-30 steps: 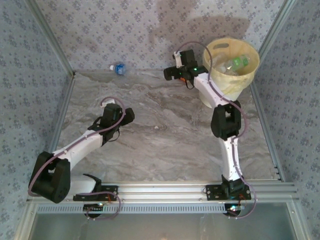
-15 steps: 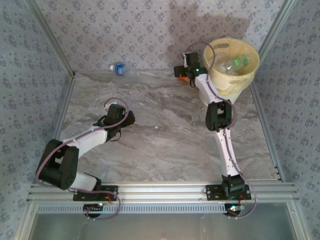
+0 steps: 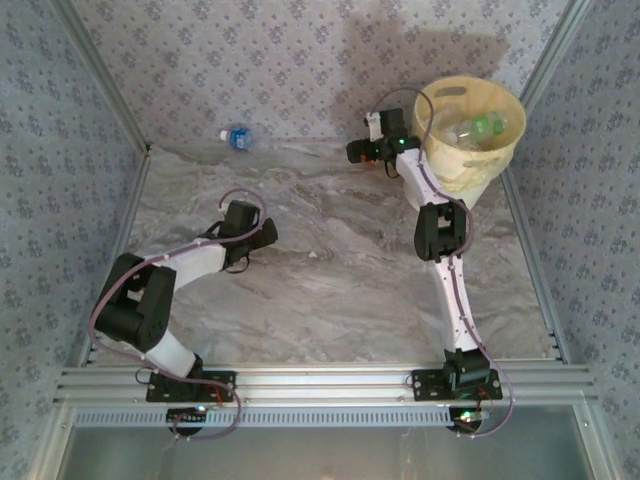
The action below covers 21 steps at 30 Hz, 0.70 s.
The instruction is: Put the plastic bottles in the bin
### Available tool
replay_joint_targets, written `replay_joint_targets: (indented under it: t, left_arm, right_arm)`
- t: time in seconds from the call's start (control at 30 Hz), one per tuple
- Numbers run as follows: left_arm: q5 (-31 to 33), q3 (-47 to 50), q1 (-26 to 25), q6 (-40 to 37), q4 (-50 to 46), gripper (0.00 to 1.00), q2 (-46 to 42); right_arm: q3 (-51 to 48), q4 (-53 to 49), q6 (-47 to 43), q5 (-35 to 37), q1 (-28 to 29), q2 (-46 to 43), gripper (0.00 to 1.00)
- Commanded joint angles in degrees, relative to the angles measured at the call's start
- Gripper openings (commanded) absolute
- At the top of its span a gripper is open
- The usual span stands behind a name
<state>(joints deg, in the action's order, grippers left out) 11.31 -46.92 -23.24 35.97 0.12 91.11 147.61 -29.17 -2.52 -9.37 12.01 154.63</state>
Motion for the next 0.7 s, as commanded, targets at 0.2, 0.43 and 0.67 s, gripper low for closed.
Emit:
replay_joint_targets:
  t: [0.2,0.43,0.67]
  left_arm:
    - [-1.36,-2.24,0.35,-1.14,0.03,0.98,1.43]
    - [-1.68,-2.31,0.32,-1.08,-0.03,0.98,2.09]
    - [-2.6,-2.37,0.33,-0.91,0.4,0.98,2.51]
  right_arm:
    - [1.3,-11.69,-5.31,1.72,1.73,2.39,1.0]
    - [-4.89,-11.19,-7.96,-9.04,2.21,-3.73,0.98]
    - [-21.36,2.46,-5.47,-14.28,2.31,-17.8,0.98]
